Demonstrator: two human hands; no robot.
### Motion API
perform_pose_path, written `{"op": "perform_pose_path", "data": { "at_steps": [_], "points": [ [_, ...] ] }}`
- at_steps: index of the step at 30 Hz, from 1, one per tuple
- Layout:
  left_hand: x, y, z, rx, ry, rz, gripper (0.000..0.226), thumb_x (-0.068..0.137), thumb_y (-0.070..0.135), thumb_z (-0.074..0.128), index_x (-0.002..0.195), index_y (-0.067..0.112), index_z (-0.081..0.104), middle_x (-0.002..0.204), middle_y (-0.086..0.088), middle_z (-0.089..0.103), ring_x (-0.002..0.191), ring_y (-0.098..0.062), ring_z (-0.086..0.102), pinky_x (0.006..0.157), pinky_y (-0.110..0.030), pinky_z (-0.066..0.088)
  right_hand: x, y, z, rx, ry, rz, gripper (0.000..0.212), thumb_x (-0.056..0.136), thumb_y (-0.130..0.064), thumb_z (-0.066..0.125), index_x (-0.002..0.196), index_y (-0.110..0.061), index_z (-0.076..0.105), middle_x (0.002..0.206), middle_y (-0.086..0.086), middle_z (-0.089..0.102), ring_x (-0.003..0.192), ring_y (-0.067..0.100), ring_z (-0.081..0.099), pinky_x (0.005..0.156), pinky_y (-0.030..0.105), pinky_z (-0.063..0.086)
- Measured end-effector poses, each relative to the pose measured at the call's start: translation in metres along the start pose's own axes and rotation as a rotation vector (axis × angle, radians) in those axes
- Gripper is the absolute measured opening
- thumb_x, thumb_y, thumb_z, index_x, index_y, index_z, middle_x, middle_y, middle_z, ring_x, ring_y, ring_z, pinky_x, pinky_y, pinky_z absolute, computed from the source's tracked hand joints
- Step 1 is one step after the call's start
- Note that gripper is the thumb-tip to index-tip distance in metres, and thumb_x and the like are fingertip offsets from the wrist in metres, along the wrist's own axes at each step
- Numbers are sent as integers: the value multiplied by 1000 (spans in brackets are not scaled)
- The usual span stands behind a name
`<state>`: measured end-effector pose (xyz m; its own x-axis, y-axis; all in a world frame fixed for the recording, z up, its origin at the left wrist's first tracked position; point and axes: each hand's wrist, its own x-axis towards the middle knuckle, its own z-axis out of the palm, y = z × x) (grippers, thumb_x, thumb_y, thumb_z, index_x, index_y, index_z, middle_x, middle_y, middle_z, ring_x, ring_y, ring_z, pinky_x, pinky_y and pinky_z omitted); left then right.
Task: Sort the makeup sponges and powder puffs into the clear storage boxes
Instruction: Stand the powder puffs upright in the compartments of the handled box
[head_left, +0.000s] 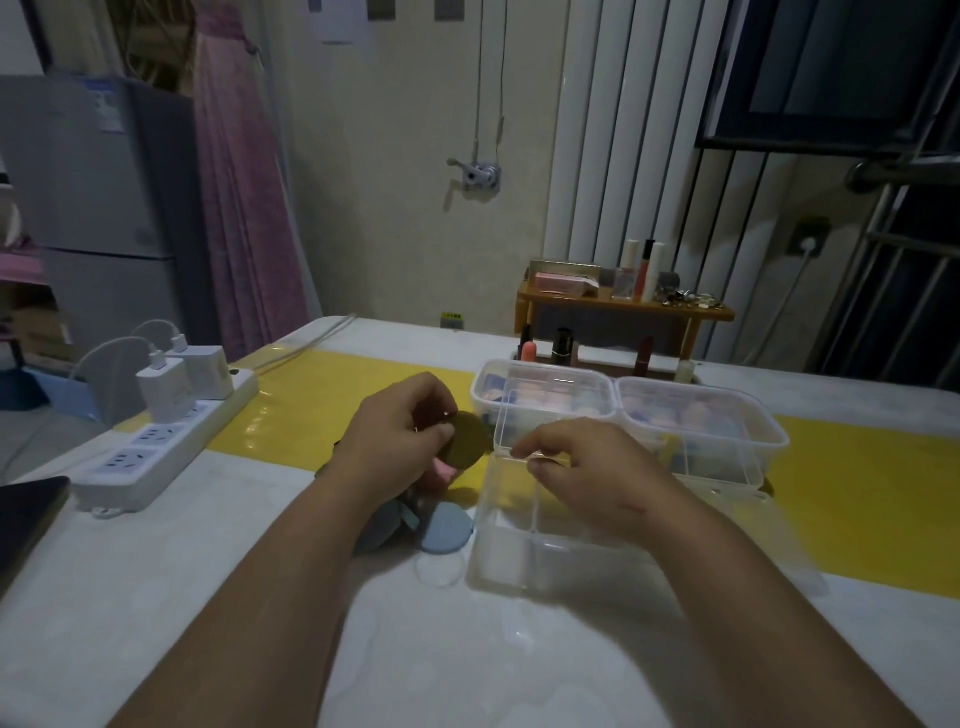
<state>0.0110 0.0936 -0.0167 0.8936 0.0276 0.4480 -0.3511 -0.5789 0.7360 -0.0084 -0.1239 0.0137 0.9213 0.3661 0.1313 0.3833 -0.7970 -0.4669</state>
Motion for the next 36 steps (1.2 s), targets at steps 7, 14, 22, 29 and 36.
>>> {"op": "perform_pose_path", "data": {
  "at_steps": [7,14,22,29,36],
  "points": [
    [0,3,10,-269,56,-32,29,85,-5,66,76,22,59,71,-2,62,67,-23,62,59,-30,53,1,5,4,157,142,-23,28,100,-25,55,124,-35,64,121,-13,66,104,4,59,93,30,51],
    [-4,8,18,-427,-18,-107,18,87,-8,63,78,7,59,67,-20,59,55,-30,56,60,-46,49,-2,2,8,295,219,-76,13,98,-26,57,100,-38,53,104,-16,67,92,0,59,75,24,50],
    [-6,14,19,-370,-58,-102,19,90,1,63,79,16,64,74,-22,63,61,-28,59,61,-50,53,-1,3,8,326,313,-119,22,91,-14,65,86,-35,67,82,-19,64,79,-8,57,64,9,43],
    [-2,1,15,155,117,-44,17,86,12,60,84,28,65,77,13,61,78,-16,59,70,-33,47,-4,2,4,388,331,-96,22,84,-4,60,78,-25,65,72,-10,60,67,-1,54,61,23,50],
    [0,-1,15,303,95,-49,17,84,12,60,91,25,69,83,11,61,86,-16,57,72,-30,42,-6,0,6,295,233,-53,16,83,-10,60,80,-25,66,76,-7,62,75,17,58,72,42,57]
  ]
}}
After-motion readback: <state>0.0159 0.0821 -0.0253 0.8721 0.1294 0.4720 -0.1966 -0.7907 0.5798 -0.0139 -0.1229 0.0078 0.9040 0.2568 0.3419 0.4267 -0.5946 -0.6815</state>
